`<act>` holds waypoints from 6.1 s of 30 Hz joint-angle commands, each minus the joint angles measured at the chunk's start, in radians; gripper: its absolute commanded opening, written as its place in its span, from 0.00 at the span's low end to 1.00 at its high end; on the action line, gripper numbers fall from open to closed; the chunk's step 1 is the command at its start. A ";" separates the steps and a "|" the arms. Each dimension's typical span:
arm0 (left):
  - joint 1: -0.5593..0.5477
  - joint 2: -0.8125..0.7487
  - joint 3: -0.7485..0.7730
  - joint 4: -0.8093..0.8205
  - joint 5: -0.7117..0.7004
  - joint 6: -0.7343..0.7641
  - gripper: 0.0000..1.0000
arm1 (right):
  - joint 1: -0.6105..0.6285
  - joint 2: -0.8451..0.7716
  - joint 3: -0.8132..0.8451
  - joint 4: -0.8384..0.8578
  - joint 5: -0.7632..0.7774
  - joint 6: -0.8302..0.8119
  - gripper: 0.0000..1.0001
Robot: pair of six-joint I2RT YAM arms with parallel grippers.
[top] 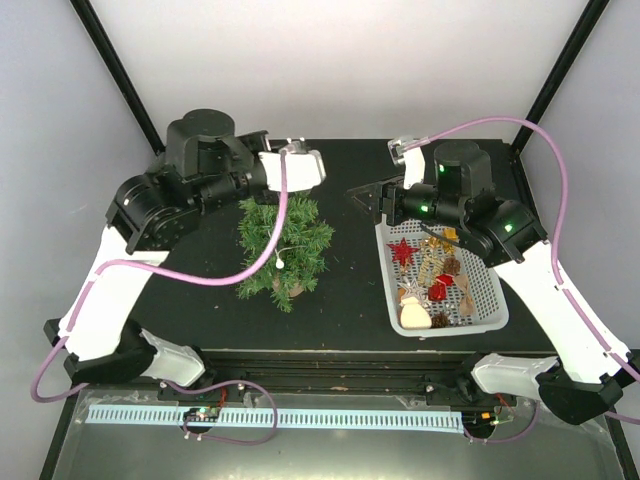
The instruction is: Decorate the small christmas tree
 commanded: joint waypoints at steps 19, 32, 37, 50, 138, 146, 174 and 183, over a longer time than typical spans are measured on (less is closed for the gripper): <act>0.402 -0.130 -0.116 -0.131 0.472 -0.191 0.02 | -0.008 0.023 0.004 0.007 -0.025 -0.009 0.73; 0.492 -0.227 -0.293 -0.057 0.494 -0.180 0.02 | -0.008 0.048 0.018 0.018 -0.043 -0.003 0.73; 0.533 -0.219 -0.357 0.007 0.497 -0.183 0.02 | -0.009 0.050 0.018 0.018 -0.049 0.002 0.73; 0.623 -0.201 -0.426 0.066 0.549 -0.220 0.15 | -0.007 0.047 0.029 -0.002 -0.036 -0.005 0.73; 1.200 -0.355 -0.568 -0.428 0.806 -0.499 0.99 | 0.057 0.360 -0.722 0.633 -0.164 0.626 0.57; 1.203 -0.332 -0.569 -0.446 0.802 -0.480 0.99 | 0.087 0.435 -0.740 0.848 -0.150 0.731 0.56; 1.240 -0.321 -0.565 -0.501 0.803 -0.419 0.99 | 0.167 0.704 -0.586 0.982 -0.128 0.850 0.39; 1.258 -0.311 -0.558 -0.503 0.796 -0.404 0.99 | 0.165 0.738 -0.563 0.971 -0.122 0.854 0.27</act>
